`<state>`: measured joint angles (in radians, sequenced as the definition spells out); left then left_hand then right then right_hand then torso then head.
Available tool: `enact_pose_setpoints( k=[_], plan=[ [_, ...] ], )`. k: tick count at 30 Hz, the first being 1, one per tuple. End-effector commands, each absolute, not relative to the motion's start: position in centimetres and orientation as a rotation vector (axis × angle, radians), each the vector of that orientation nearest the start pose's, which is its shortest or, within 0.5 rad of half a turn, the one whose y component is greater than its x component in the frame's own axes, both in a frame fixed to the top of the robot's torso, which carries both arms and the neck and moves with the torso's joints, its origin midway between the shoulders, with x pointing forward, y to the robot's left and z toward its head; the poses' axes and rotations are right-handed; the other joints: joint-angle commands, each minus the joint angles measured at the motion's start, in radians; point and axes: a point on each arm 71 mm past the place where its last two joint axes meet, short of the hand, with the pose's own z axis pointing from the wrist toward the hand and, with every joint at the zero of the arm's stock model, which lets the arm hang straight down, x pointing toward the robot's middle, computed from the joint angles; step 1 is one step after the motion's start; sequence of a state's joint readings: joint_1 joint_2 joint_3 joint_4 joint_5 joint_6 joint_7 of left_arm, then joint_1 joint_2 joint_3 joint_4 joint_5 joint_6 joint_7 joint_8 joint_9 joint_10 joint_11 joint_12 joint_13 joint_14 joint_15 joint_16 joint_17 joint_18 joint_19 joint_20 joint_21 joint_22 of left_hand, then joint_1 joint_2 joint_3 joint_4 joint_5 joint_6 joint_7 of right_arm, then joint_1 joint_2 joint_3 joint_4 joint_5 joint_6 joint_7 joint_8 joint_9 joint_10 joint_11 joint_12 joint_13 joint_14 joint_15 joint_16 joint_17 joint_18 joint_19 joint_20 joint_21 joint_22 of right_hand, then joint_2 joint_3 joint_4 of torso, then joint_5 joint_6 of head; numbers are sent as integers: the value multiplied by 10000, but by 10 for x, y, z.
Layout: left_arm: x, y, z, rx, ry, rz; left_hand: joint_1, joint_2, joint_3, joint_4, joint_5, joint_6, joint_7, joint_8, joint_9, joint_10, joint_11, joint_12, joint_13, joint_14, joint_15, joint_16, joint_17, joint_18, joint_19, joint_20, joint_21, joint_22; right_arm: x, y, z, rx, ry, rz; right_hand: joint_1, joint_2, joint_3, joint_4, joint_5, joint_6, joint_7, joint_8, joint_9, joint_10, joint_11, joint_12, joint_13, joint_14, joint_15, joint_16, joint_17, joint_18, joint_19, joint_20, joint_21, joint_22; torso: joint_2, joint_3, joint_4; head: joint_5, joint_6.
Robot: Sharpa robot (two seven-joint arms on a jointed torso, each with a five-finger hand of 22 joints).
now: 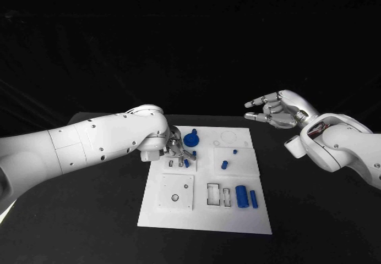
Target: Assemble the parts on the task board
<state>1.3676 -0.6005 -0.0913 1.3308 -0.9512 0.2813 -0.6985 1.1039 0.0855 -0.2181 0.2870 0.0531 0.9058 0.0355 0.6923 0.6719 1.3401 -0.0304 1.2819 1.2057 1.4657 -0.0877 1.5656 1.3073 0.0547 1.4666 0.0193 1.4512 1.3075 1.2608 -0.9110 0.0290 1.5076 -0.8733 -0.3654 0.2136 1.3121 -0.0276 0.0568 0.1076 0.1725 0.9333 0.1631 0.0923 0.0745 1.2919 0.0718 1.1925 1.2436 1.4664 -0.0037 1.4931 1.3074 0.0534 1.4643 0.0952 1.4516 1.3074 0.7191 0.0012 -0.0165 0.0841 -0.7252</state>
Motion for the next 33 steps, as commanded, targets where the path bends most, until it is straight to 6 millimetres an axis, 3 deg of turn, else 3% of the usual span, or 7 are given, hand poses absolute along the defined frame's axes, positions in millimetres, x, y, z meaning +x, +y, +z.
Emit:
enact_pose_setpoints(
  k=[1,9,29,33],
  plan=[
    [520,164,-183,-1722,24561,-1002,34,38,6,-3,-31,-64,-2,69,25,63,-19,27,11,1051,-44,52,2635,-117,323,-33,55,375,503,-236,-120,2572,14767,10833,26,38,-52,-18,67,41,-36,46,11,-37,4,-24,-10,819,-26,-64,1899,-8,-23,9,-66,50,8,2,5,2,-6],
    [519,162,-186,-1605,24690,-966,442,48,247,-140,-27,-128,-16,117,228,57,-33,39,28,1051,-55,52,2635,-121,331,-43,59,398,503,-235,-120,2554,14797,10841,26,38,-52,-18,67,41,-36,46,11,-37,4,-24,-10,819,-26,-64,1899,-8,-23,9,-66,50,9,-3,2,-5,-36],
    [519,160,-188,-1592,24739,-978,505,84,331,-135,-27,-144,-17,121,278,59,-34,45,37,1051,-56,52,2635,-123,336,-45,65,414,504,-235,-120,2540,14797,10854,29,48,-63,-12,81,41,-37,50,11,-31,2,-19,-9,821,-27,-60,1903,-9,-20,8,-65,54,8,4,3,-21,-84],
    [519,160,-188,-1724,24708,-1061,876,277,671,-278,-24,-187,-31,119,377,52,-48,44,41,1051,-67,52,2635,-124,339,-52,66,424,504,-234,-121,2542,14822,10853,29,48,-63,-12,81,41,-37,50,11,-31,2,-19,-9,821,-27,-60,1903,-9,-20,8,-65,54,7,8,8,-19,-85]
  ],
)
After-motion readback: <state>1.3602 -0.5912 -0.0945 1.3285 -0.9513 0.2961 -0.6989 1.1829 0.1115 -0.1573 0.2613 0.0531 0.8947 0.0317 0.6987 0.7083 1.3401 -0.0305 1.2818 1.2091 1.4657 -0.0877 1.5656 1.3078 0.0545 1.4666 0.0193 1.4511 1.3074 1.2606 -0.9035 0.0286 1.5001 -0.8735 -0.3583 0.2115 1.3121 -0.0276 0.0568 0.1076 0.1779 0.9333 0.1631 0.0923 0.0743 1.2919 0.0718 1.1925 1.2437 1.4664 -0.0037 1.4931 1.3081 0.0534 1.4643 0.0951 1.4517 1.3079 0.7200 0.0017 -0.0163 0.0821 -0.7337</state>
